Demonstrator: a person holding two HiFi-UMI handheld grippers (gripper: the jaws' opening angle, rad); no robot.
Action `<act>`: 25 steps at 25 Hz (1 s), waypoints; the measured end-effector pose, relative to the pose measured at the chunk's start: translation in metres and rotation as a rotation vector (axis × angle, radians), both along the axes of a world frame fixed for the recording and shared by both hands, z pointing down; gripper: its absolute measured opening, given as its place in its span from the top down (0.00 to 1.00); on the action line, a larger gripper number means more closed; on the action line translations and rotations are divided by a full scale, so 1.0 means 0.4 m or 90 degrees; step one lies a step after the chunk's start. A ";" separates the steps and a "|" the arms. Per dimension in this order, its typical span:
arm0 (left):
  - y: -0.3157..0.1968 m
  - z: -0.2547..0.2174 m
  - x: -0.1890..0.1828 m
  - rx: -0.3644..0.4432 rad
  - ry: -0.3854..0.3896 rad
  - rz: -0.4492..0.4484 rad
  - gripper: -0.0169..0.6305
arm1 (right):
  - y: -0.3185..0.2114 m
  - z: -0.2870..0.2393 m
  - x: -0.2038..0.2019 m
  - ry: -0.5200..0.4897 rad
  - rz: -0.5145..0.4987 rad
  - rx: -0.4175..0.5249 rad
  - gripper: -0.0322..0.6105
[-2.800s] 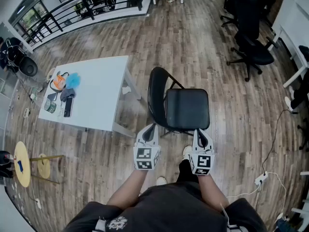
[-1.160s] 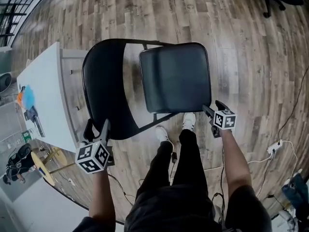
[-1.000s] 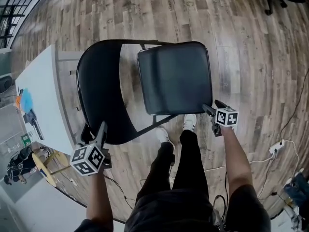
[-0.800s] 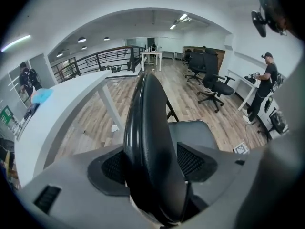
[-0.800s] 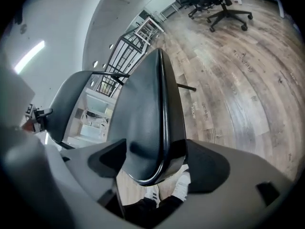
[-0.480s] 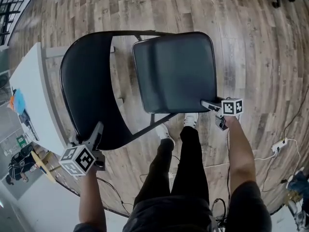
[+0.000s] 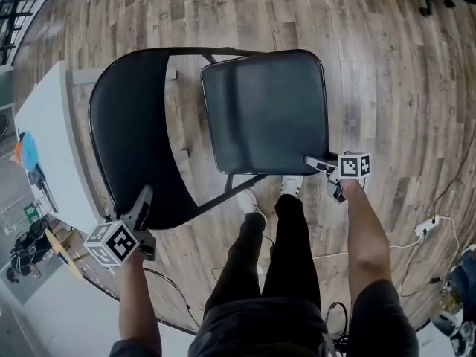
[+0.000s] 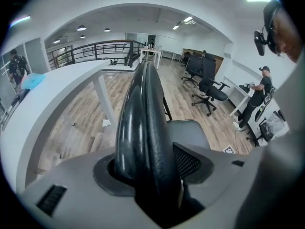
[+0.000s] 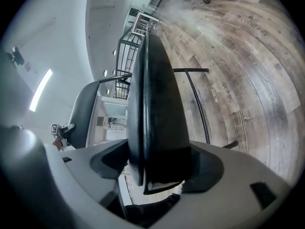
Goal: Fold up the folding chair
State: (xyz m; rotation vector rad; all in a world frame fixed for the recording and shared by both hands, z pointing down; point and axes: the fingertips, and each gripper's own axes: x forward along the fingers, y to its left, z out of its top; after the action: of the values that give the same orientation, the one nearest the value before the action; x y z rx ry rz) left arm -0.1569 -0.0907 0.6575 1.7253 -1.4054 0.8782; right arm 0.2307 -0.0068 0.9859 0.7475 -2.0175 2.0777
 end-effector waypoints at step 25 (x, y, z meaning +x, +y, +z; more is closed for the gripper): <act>-0.005 -0.400 -0.129 0.101 0.053 0.017 0.85 | 0.015 -0.655 -0.493 -0.057 -0.128 0.155 0.43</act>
State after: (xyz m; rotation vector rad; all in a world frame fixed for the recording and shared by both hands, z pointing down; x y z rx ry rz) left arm -0.2085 -0.0928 0.4976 1.8803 -1.4320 0.7176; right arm 0.0336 -0.0010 0.7238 0.4679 -2.3161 1.8065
